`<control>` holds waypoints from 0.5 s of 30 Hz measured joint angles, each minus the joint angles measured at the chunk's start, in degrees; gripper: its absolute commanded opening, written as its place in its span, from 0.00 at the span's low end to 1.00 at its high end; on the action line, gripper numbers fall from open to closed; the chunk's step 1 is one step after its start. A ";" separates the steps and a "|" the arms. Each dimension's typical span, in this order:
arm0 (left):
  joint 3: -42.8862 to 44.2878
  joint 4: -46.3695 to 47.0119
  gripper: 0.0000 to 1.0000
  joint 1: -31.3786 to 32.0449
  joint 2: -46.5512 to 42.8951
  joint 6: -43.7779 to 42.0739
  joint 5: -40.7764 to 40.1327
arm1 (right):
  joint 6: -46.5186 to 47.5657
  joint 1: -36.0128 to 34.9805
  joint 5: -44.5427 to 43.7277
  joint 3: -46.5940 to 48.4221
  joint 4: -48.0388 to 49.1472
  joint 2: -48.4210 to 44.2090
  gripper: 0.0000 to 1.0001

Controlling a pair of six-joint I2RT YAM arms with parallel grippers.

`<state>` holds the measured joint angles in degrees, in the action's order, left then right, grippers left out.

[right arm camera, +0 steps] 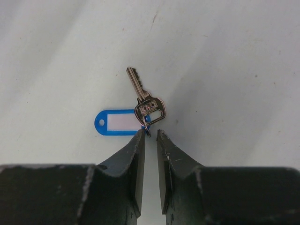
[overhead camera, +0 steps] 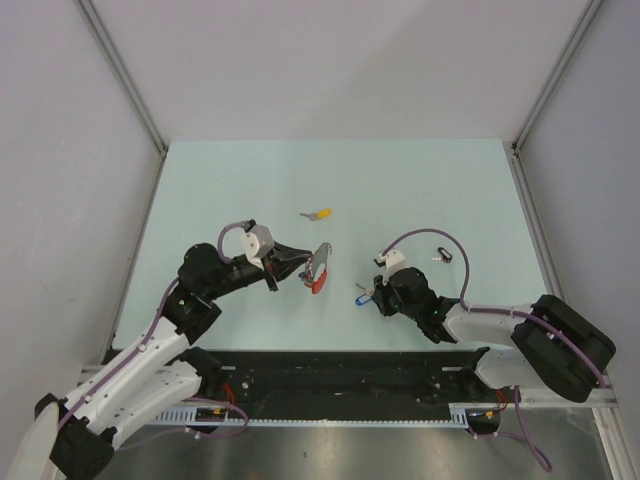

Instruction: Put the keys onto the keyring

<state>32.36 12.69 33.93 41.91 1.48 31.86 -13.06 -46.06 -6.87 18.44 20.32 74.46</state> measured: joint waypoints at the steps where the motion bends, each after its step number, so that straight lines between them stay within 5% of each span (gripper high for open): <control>1: 0.00 0.00 0.00 0.00 0.09 0.00 0.02 | 0.04 0.00 -0.04 0.00 0.02 0.00 0.20; 15: 0.00 0.00 0.00 0.00 0.11 0.00 0.07 | 0.28 0.00 -0.22 0.00 0.61 0.37 0.23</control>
<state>32.36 12.69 33.93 42.02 1.48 31.92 -12.78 -46.06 -7.09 18.44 20.93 74.83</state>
